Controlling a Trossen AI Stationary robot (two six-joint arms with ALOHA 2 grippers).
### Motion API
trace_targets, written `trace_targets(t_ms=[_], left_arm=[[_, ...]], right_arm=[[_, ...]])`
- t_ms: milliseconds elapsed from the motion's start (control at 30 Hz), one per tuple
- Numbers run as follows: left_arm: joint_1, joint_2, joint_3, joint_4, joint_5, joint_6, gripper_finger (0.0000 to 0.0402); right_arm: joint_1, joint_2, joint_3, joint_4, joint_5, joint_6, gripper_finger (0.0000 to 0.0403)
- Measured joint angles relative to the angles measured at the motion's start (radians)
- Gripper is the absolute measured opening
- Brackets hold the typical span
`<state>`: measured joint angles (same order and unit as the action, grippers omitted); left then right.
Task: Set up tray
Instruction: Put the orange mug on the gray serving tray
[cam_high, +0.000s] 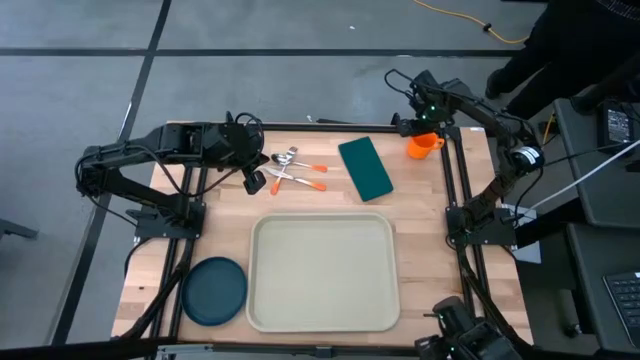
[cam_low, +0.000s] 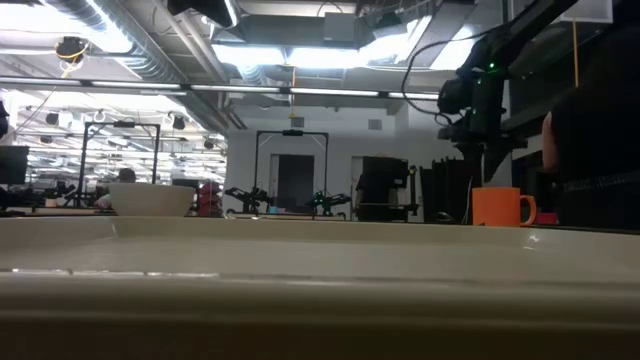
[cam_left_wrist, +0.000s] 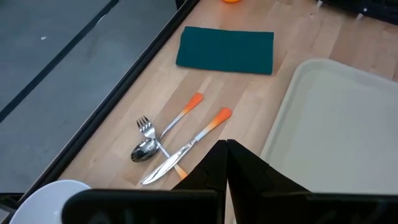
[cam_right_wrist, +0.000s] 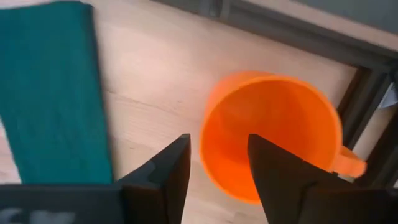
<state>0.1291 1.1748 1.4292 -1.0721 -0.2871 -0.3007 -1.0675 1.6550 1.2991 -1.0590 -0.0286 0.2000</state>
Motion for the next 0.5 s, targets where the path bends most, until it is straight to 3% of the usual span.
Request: trace_targets(t_ms=[500], left_arm=[[0.0, 0.0, 0.0, 0.0, 0.001, 0.0, 0.0002]], right_arm=[[0.032, 0.092, 0.0, 0.038, 0.012, 0.017, 0.0163]])
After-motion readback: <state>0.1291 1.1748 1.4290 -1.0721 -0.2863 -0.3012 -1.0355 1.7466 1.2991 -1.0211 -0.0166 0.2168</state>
